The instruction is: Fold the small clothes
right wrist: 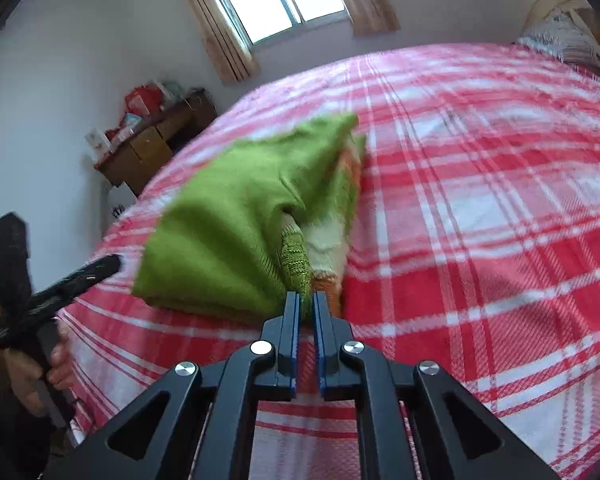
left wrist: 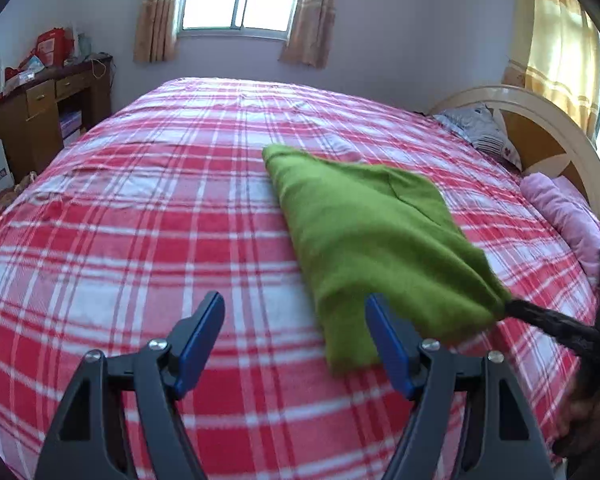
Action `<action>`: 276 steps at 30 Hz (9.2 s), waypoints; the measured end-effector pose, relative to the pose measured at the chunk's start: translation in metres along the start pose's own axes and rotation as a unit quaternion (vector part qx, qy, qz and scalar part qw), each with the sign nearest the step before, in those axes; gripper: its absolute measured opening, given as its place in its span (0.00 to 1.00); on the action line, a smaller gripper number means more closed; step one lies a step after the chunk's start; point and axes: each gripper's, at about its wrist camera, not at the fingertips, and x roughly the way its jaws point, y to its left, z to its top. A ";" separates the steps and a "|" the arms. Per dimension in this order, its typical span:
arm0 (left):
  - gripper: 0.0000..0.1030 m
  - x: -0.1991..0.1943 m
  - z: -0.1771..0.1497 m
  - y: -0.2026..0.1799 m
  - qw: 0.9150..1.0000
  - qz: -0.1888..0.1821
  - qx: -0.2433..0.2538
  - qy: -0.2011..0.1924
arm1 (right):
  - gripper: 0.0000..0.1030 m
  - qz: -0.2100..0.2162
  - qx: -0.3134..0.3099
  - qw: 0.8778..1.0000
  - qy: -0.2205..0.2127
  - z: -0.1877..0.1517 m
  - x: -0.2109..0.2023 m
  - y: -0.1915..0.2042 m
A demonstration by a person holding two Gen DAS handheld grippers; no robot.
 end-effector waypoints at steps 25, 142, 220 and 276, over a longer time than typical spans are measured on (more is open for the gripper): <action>0.78 0.049 -0.017 -0.034 0.998 0.000 -0.005 0.056 | 0.15 -0.068 -0.066 0.995 0.017 0.075 0.072 0.037; 0.75 0.001 -0.049 0.009 0.966 -0.145 -0.134 0.169 | 0.59 0.111 0.051 0.987 0.109 -0.030 0.034 0.036; 0.37 -0.063 -0.022 0.231 0.969 0.222 -0.106 0.007 | 0.30 0.168 -0.255 0.952 -0.008 0.000 0.187 0.427; 0.37 -0.136 -0.111 0.184 0.954 0.255 -0.150 0.056 | 0.26 0.217 -0.034 0.962 0.162 -0.061 0.192 0.318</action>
